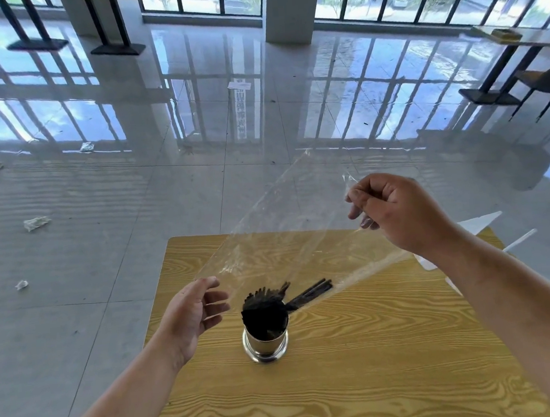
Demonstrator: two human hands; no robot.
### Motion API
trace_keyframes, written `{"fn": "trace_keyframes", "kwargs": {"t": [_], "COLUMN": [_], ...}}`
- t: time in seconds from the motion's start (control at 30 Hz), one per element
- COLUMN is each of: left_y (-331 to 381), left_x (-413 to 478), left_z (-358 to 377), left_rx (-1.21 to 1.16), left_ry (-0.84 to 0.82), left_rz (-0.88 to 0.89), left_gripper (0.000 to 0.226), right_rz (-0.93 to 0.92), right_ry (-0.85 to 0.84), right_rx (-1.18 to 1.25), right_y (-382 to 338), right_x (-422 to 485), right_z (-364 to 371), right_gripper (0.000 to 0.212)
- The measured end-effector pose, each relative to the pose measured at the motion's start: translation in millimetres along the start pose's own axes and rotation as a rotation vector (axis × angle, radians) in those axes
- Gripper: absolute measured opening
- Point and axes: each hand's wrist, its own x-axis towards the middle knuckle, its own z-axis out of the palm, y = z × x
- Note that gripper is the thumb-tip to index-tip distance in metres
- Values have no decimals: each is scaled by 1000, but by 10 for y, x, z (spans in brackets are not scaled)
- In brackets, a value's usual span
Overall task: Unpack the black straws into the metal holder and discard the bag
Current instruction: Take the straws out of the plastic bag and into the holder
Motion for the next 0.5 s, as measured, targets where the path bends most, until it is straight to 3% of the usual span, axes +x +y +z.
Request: {"fn": "trace_keyframes", "kwargs": {"t": [0.13, 0.5], "left_y": [-16, -54], "left_x": [6, -4], "left_z": [-32, -61], "left_rx": [-7, 54], "left_ry": [9, 17], "left_rz": [-4, 1], "left_gripper": [55, 36], "right_rz": [-2, -46], "right_ry": [-3, 5], "right_rx": [-10, -5], "right_y": [-82, -241], "right_x": [30, 80], "right_z": [19, -128], "right_gripper": [17, 16]}}
